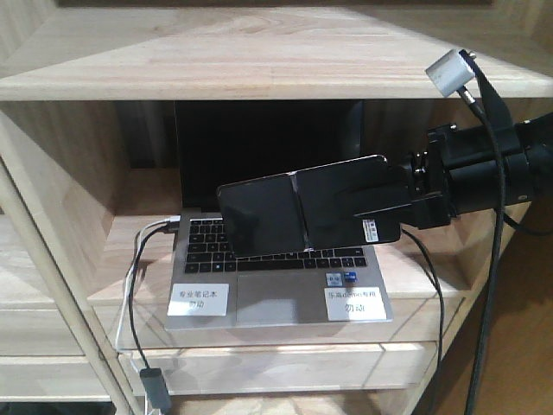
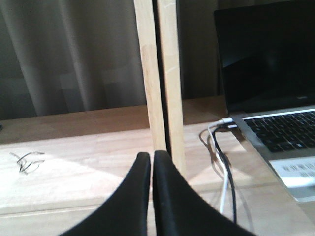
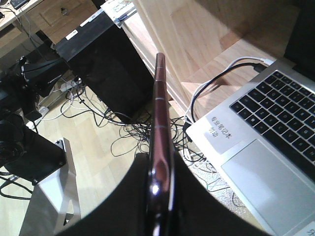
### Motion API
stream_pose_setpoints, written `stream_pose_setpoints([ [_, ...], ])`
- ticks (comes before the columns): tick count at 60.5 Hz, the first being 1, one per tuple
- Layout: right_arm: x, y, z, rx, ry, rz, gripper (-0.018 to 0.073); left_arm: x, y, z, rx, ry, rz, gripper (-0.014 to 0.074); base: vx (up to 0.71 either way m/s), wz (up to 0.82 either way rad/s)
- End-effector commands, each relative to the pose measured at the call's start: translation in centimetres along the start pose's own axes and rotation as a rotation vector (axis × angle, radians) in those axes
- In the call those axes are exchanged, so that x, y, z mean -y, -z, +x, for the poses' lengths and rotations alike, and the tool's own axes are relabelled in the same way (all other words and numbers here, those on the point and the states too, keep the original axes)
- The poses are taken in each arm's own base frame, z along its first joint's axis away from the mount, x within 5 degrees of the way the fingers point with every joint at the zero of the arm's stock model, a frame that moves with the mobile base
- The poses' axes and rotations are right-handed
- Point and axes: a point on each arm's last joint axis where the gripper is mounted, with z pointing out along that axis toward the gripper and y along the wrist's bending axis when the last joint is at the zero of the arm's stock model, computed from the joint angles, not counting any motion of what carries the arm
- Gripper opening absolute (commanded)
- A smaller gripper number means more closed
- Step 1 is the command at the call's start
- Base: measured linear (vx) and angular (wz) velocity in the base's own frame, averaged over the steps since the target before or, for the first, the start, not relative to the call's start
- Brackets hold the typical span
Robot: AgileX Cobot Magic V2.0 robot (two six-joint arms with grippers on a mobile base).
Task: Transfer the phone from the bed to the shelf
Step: 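Raise the held phone above the upper shelf with the right gripper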
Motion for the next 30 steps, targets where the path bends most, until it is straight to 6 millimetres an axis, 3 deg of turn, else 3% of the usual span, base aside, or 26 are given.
stream_pose_setpoints([
  [1,-2.18,1.01,-1.26,0.067,0.03,-0.091,-0.0001,-0.09,0.25,-1.49,0.098,0.01,-0.002,0.0001,0.06,0.0],
  [30,-2.19,1.01,-1.26,0.067,0.03,-0.092,-0.0001,-0.09,0.25,-1.49,0.098,0.01,-0.002,0.0001,0.01,0.0],
])
